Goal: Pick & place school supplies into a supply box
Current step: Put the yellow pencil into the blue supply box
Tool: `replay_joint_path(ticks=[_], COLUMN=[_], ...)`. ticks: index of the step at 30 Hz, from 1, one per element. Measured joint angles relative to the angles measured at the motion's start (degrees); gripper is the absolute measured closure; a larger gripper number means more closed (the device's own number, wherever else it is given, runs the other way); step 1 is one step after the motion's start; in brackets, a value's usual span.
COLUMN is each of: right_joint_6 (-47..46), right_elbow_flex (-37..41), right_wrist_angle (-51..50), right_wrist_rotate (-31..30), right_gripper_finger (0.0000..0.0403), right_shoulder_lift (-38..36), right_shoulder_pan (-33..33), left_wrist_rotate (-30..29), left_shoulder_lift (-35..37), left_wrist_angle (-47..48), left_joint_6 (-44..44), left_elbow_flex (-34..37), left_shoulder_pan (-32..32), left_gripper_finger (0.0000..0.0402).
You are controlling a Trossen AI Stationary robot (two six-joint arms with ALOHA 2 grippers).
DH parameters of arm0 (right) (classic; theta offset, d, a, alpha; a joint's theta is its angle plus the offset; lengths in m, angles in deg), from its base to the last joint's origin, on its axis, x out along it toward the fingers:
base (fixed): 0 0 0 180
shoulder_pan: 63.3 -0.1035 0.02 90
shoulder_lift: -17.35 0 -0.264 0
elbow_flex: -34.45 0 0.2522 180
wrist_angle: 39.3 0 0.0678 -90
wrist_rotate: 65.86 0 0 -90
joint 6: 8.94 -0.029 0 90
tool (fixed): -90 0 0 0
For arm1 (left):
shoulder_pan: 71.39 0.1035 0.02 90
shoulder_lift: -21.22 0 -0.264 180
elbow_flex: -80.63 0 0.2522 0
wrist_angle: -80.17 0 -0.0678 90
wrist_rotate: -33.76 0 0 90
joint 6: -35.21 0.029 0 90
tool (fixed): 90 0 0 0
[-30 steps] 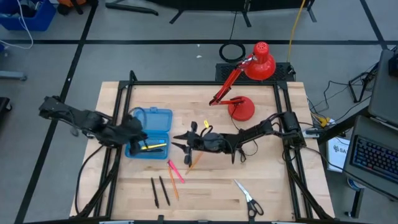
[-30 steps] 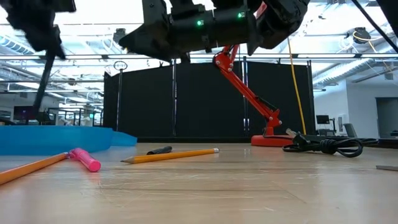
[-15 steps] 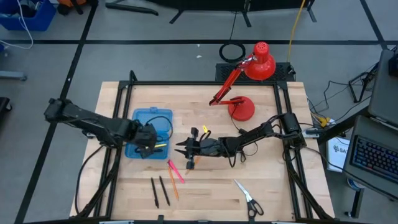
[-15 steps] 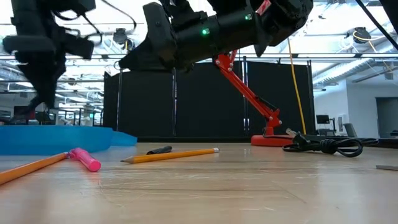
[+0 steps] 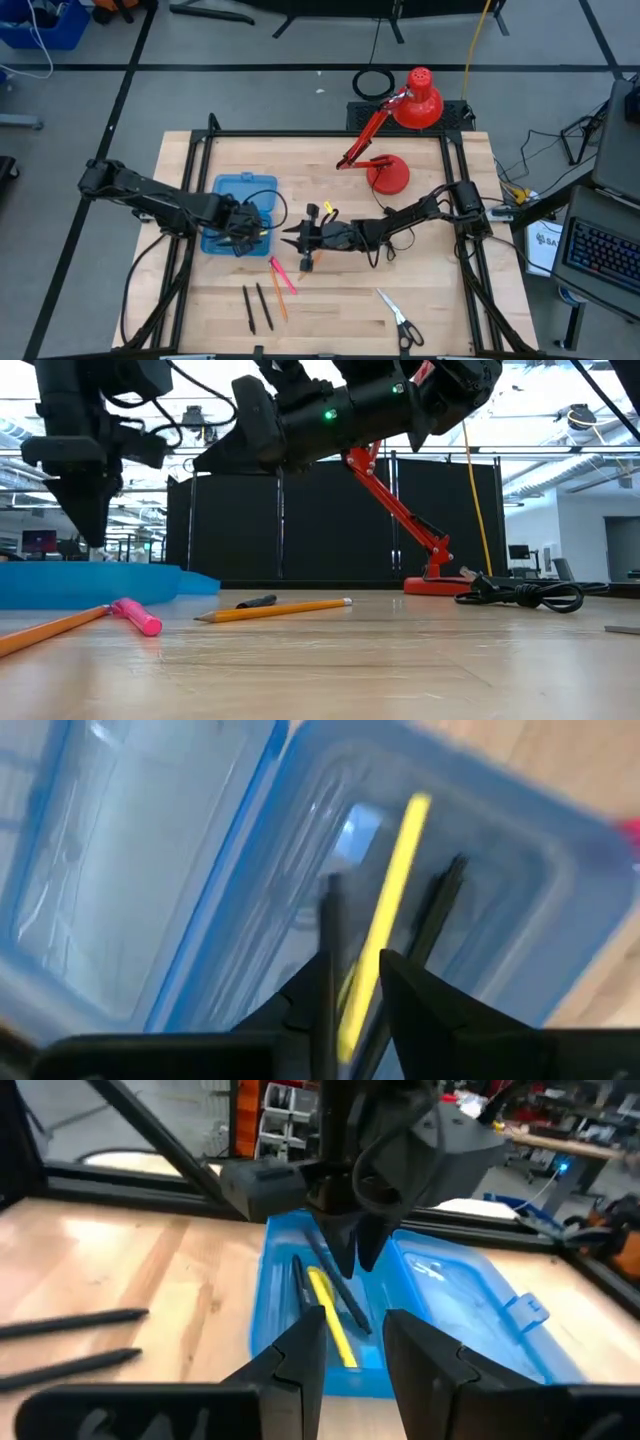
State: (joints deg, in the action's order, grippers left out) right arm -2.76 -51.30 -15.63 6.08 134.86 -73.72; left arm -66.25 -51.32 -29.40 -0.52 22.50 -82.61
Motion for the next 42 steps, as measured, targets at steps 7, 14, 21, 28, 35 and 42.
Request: replay_joint_path(ticks=[7,14,21,28,35,42], right_joint_6=[5.86,3.10,-5.63,3.77,-3.24,1.17], right_elbow_flex=[0.00,0.00,0.00,0.00,0.00,0.00], right_wrist_angle=[-1.13,-0.34,4.61,4.10,4.15,4.81], right_wrist_rotate=[-6.66,-7.42,-7.40,-7.24,-6.27,-16.73], right_gripper_finger=[0.0312,0.0312,0.0312,0.0312,0.0312,0.0312], right_shoulder_lift=[0.00,0.00,-0.03,-0.57,-0.59,-1.22], right_shoulder_pan=[2.04,4.44,4.63,1.64,-4.24,-12.14], left_wrist_rotate=[-1.40,-0.31,-3.01,-8.32,-11.94,-19.37], left_shoulder_lift=[-0.06,-0.04,-0.04,0.81,1.15,5.99], left_wrist_angle=[-1.17,-0.67,-0.29,-0.28,-4.45,-7.54], left_joint_6=[7.49,9.33,6.52,0.01,-7.37,-13.94], left_elbow_flex=[0.01,-1.11,-2.52,-3.96,-3.96,-3.96], left_shoulder_pan=[1.97,5.78,7.30,5.18,0.18,-4.40], left_gripper_finger=[0.0275,0.0269,0.0268,0.0268,0.0268,0.0268])
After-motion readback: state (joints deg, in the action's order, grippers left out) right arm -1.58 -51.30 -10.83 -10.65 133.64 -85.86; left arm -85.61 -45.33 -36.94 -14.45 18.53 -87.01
